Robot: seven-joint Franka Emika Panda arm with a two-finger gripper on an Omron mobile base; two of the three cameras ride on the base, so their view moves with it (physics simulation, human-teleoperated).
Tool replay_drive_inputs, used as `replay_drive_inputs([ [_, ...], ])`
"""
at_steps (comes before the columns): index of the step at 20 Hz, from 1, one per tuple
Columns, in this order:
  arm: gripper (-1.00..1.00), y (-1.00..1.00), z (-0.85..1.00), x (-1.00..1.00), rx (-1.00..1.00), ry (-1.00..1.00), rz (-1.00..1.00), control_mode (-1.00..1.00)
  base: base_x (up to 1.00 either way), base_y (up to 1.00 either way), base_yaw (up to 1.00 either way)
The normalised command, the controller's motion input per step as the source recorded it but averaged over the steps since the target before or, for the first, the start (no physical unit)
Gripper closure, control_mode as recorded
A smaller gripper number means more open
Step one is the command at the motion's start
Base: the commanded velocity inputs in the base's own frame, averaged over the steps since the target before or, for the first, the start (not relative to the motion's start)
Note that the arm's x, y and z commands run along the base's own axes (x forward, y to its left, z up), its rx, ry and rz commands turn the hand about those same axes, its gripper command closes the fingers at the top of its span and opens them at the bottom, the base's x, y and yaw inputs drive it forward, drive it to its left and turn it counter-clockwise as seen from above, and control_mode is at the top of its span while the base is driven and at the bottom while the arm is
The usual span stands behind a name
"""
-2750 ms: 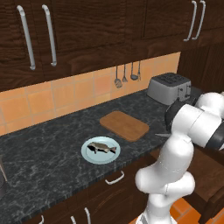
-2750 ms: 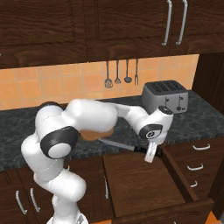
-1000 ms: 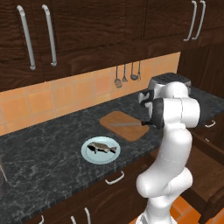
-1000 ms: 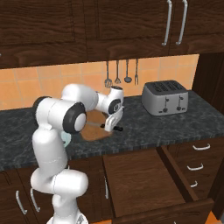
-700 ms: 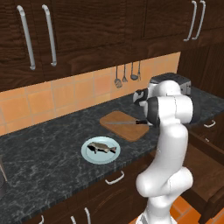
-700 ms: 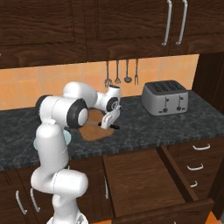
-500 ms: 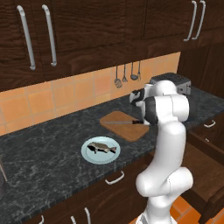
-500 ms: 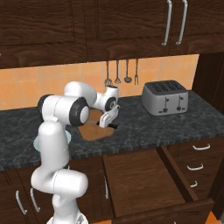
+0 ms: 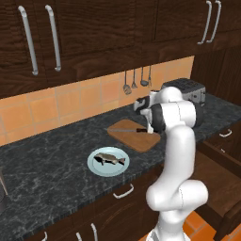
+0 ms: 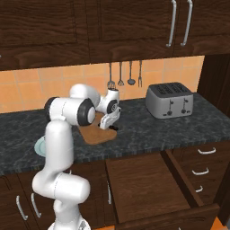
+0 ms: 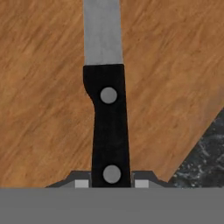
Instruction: Pick up the knife from the drawer and place it on the cutting board. Then place the meat from the plate to the cutting board.
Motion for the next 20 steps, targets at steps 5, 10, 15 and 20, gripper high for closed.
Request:
replay_drive_inputs([
  [5,1.00,0.13,-0.23,0.21,0.00,0.00,-0.02,-1.00,0.00,0.00,0.00],
  [10,-1.00,0.18,-0.29,0.01,-0.01,0.00,-0.04,-1.00,0.00,0.00,0.00],
  [15,-1.00,0.00,-0.01,-0.18,0.00,-0.06,-0.04,-1.00,0.00,0.00,0.00],
  [20,-1.00,0.00,0.16,-0.43,0.00,-0.16,-0.03,-1.00,0.00,0.00,0.00],
])
